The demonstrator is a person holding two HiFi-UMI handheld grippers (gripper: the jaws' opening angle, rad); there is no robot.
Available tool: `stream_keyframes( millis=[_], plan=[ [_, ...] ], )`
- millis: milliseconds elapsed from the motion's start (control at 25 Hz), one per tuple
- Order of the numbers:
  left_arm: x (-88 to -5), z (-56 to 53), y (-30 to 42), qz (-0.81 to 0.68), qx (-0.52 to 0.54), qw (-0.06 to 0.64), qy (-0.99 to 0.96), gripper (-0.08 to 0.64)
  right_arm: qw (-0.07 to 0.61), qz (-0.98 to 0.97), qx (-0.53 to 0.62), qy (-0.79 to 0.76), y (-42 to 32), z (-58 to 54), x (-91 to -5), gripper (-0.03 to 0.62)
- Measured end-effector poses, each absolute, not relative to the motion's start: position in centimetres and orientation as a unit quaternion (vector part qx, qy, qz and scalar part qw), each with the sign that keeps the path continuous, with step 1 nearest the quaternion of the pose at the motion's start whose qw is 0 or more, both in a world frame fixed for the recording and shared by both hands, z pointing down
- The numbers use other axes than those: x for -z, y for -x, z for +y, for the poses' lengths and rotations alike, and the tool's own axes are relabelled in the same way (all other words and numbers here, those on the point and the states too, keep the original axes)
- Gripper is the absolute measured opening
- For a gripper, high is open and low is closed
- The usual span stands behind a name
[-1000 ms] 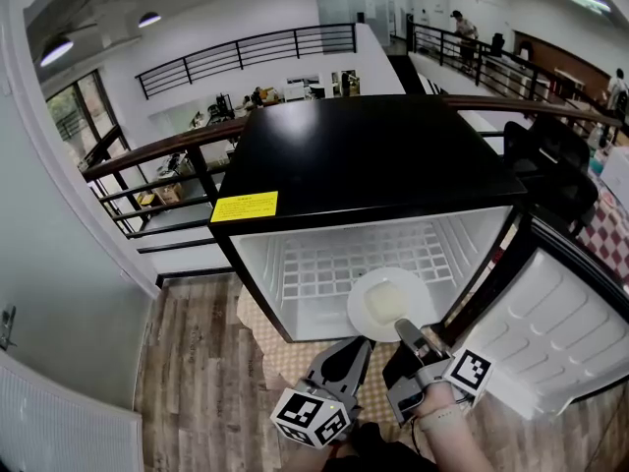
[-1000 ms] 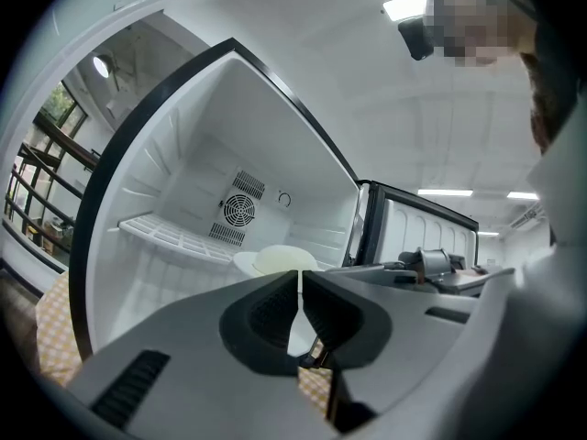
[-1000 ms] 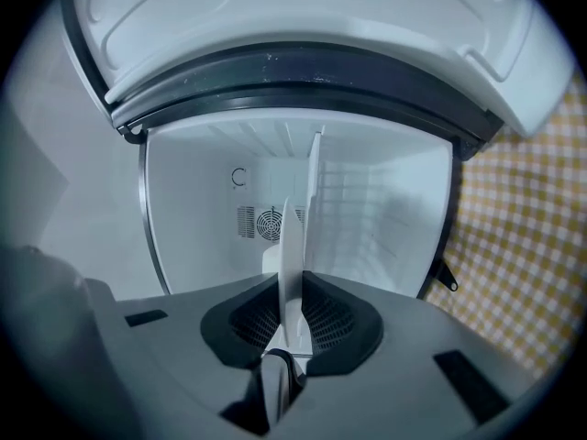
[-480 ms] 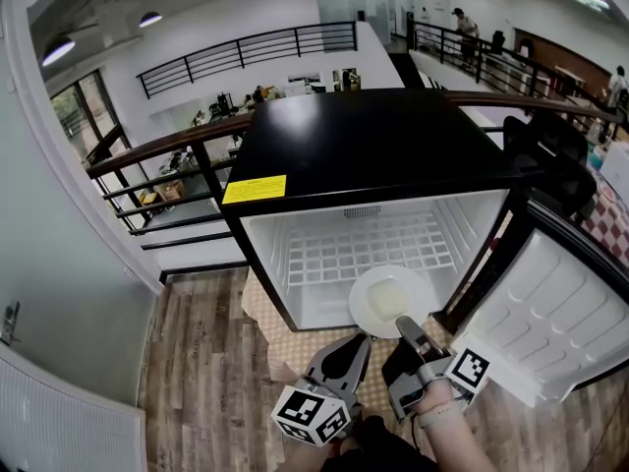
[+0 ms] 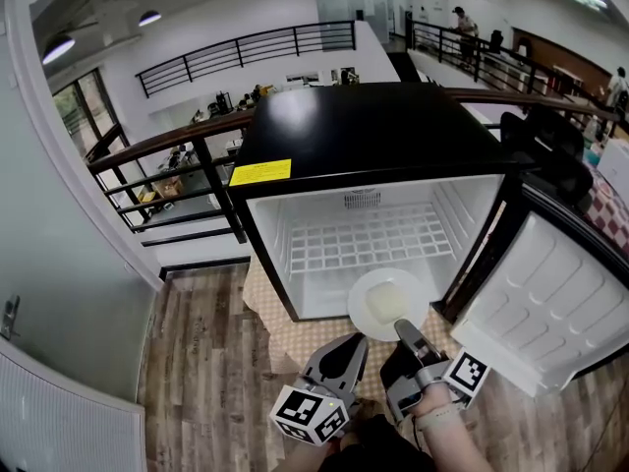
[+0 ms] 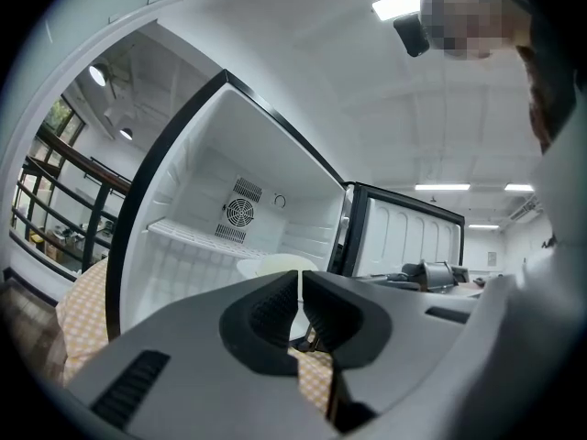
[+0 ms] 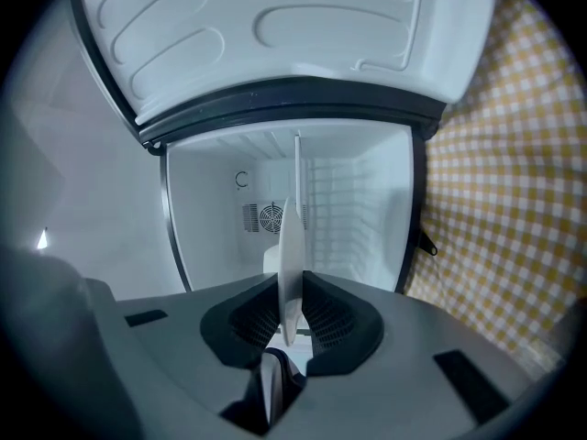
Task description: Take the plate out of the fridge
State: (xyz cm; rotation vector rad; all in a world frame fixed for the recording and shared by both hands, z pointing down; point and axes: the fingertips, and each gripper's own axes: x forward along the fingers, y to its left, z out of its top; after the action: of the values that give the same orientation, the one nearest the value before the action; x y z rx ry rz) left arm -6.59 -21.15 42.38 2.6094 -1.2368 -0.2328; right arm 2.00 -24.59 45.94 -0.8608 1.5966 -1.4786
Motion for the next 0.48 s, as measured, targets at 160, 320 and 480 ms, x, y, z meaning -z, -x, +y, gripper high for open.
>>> stream_keyframes(
  millis=[160, 320, 480],
  plan=[
    [-42.4, -20.9, 6.6, -0.426, 0.076, 0.121, -0.893, 0.021, 0.392, 0.626, 0.583, 0.337, -2.0, -24.3, -46.3, 0.066],
    [-41.9, -21.1, 6.2, -0.427, 0.078, 0.111, -0.894, 0.021, 0.394, 0.625, 0.586, 0.333, -2.1, -24.2, -46.2, 0.066],
    [-41.4, -20.9, 6.2, -0.434, 0.080, 0.103, -0.891, 0.021, 0.392, 0.631, 0.584, 0.327, -2.3, -24.0, -45.8, 0.066]
  ],
)
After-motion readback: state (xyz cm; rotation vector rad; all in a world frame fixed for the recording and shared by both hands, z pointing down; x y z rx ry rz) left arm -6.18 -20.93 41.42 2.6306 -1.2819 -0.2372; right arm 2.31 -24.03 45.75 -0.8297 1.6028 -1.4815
